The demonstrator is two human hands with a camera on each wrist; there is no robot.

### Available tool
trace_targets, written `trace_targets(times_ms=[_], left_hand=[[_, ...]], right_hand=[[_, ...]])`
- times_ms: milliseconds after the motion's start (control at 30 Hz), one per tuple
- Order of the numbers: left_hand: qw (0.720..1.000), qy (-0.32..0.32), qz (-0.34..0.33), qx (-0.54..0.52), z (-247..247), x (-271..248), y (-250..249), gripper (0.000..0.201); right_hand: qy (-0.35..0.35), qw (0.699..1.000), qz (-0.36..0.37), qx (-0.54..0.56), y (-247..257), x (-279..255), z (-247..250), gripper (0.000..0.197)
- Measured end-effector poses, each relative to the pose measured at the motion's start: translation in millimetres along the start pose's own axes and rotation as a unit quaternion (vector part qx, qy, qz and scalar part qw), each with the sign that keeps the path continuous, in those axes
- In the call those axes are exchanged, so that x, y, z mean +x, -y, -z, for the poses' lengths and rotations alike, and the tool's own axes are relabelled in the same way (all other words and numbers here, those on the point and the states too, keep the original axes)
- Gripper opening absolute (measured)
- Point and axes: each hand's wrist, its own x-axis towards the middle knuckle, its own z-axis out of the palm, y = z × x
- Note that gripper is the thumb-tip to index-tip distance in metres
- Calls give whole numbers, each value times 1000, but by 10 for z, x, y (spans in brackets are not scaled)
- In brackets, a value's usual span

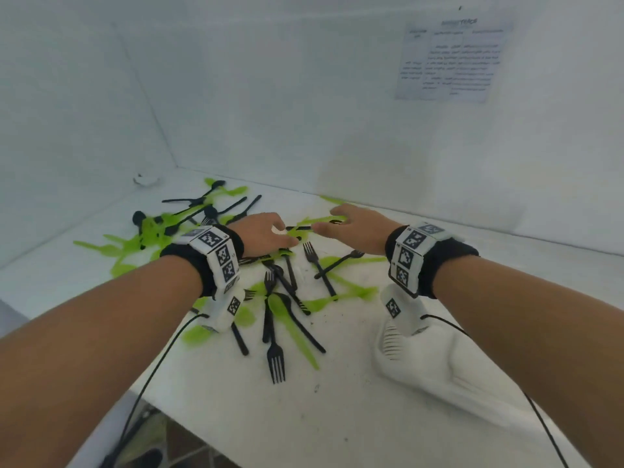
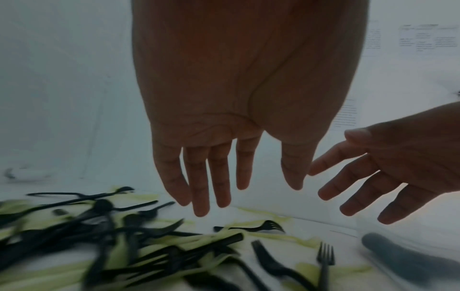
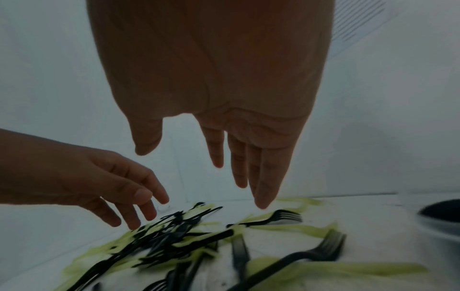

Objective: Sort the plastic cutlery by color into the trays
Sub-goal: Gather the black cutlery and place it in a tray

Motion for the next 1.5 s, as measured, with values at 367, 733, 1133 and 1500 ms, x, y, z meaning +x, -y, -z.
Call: trace_targets(times_ms=[367, 733, 1133, 1500], left_hand=[[996, -38, 49, -61, -29, -676, 1787, 43], [988, -61, 80, -115, 185, -697, 3358, 30], [984, -95, 95, -116, 280, -108, 3888, 27], [990, -106, 88, 34, 471, 677, 4193, 30]], right_hand=[[89, 987, 36, -131, 1308, 358, -1190, 84], [48, 994, 36, -86, 2352, 1006, -2144, 67], [37, 995, 47, -81, 2632, 1906, -2421, 55], [12, 992, 34, -119, 2727, 2598, -2494, 29]])
